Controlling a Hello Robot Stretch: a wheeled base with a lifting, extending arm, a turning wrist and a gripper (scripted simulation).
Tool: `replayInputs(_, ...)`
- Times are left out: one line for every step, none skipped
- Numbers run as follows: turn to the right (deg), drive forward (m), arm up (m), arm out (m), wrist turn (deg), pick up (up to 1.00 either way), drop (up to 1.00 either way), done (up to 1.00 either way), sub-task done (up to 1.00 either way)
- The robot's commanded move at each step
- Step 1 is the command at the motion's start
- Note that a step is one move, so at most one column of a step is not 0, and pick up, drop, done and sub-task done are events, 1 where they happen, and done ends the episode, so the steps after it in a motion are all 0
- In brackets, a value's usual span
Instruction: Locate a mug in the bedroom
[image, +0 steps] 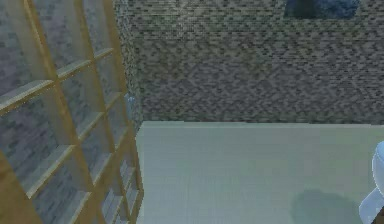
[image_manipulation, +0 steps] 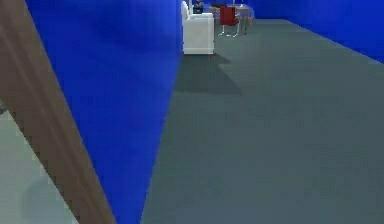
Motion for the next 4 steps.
replayInputs(0.0, 0.45, 0.0, 0.0, 0.0, 0.0, 0.0, 0.0, 0.0)
replayInputs(42.0, 0.0, 0.0, 0.0, 0.0, 0.0, 0.0, 0.0, 0.0)
replayInputs(3.0, 0.0, 0.0, 0.0, 0.0, 0.0, 0.0, 0.0, 0.0)
replayInputs(-45.0, 0.0, 0.0, 0.0, 0.0, 0.0, 0.0, 0.0, 0.0)
